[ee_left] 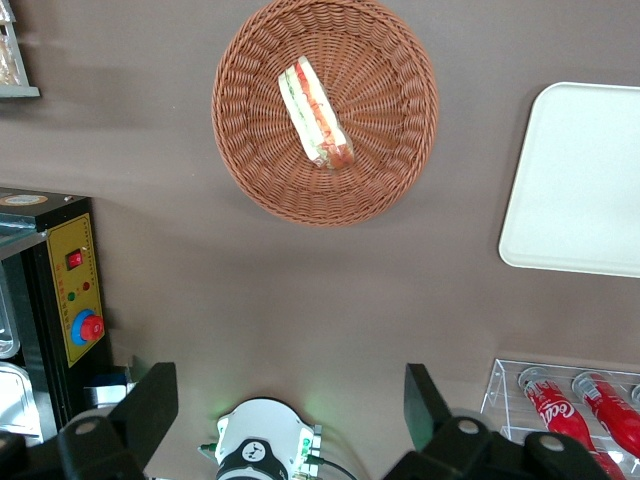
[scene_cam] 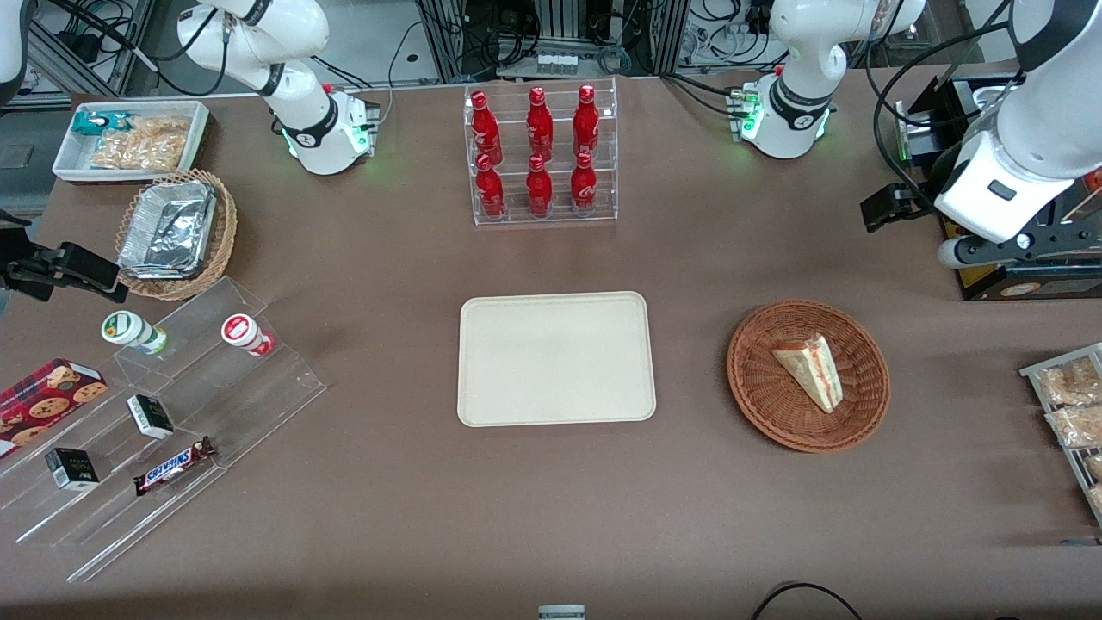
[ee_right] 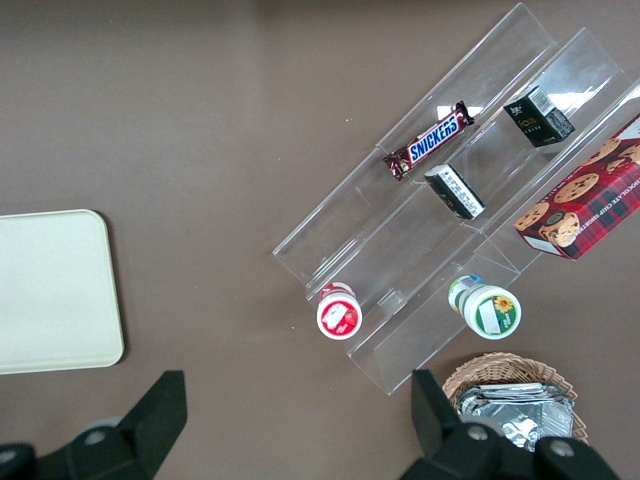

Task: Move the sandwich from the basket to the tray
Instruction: 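Move the left gripper over the wicker basket toward the sandwich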

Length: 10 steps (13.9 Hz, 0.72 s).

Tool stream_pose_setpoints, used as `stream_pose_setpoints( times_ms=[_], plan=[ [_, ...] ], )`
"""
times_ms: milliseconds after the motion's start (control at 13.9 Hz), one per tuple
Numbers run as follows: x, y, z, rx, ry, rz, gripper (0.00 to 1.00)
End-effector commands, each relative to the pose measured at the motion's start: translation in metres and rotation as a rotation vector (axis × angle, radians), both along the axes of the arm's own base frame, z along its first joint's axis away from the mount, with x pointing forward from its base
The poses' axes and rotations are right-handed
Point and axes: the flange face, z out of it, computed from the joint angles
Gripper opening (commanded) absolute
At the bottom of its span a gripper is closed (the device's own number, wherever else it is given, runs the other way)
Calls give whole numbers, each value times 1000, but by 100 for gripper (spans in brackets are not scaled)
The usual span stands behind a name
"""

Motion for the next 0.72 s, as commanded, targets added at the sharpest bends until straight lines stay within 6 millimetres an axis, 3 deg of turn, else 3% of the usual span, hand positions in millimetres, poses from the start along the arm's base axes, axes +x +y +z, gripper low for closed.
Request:
stream_pose_setpoints(
  times_ms=[0,433,649],
  plan=[
    [3,3,5,-12,1,-6,100],
    [22,15,-21,50,7,13,100],
    [38,23,-73,47,106,41,100]
  ],
)
